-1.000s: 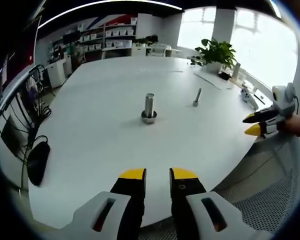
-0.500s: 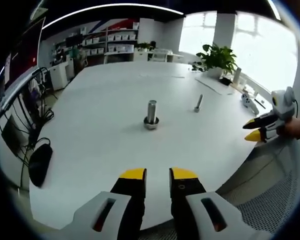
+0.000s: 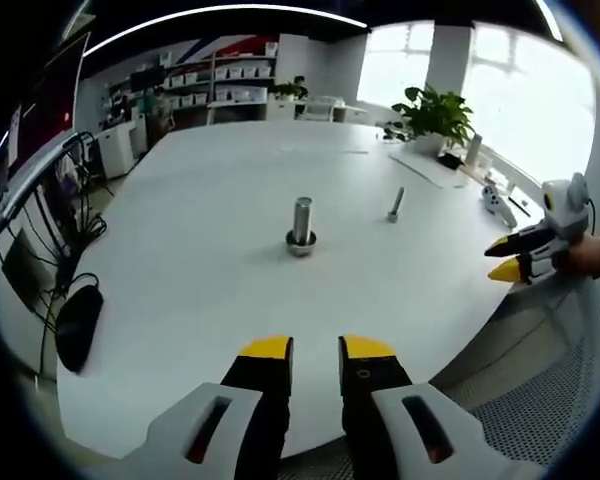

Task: Place the washer onto the threaded stud by aligning its center hole with the stud, sliding it down to the base, and recovering from edge contact or off-axis alignment until the washer reaches the visible bottom stop.

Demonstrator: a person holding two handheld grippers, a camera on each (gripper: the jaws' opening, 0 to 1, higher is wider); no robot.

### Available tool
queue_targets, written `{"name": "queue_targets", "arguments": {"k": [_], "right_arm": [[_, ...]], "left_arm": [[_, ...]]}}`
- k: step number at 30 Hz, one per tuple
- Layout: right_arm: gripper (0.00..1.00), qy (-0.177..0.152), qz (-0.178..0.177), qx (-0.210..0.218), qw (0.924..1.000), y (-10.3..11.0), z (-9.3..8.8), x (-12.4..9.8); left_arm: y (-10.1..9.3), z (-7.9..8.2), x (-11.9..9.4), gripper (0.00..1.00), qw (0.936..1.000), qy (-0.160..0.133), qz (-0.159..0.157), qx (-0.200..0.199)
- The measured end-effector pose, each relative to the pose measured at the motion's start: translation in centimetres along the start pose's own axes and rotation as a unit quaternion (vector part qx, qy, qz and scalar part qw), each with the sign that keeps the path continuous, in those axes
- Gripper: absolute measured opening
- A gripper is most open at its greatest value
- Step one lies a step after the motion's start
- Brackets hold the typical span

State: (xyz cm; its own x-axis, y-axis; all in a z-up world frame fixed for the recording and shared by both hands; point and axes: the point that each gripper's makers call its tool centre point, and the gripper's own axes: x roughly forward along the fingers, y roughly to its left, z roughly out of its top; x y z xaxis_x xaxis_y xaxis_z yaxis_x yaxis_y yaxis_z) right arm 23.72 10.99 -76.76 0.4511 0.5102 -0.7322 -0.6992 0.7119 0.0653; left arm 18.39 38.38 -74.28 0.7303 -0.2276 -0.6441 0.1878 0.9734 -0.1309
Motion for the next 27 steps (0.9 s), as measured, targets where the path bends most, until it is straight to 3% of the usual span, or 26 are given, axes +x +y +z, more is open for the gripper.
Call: {"name": "queue_targets", "arguments": {"k": [13, 21, 27], "right_arm": [[0.39, -0.01, -0.003, 0.007, 0.9999, -0.2, 0.3, -0.2], [0.39, -0.036, -0.006, 0.015, 0.9992, -0.3, 1.2, -0.7], [0.39, -0.037, -0.008, 0.016, 0.9992, -0.4, 1.1, -0.6]], "left_arm": [[0.1, 0.0, -0.1, 0.15, 1.0, 0.0, 0.005, 0.004], [0.1, -0.5, 0.1, 0.14, 0.9998, 0.014, 0.005, 0.012], [0.2, -0.6, 0.1, 0.14, 0.9997, 0.019, 0.009, 0.016]]}}
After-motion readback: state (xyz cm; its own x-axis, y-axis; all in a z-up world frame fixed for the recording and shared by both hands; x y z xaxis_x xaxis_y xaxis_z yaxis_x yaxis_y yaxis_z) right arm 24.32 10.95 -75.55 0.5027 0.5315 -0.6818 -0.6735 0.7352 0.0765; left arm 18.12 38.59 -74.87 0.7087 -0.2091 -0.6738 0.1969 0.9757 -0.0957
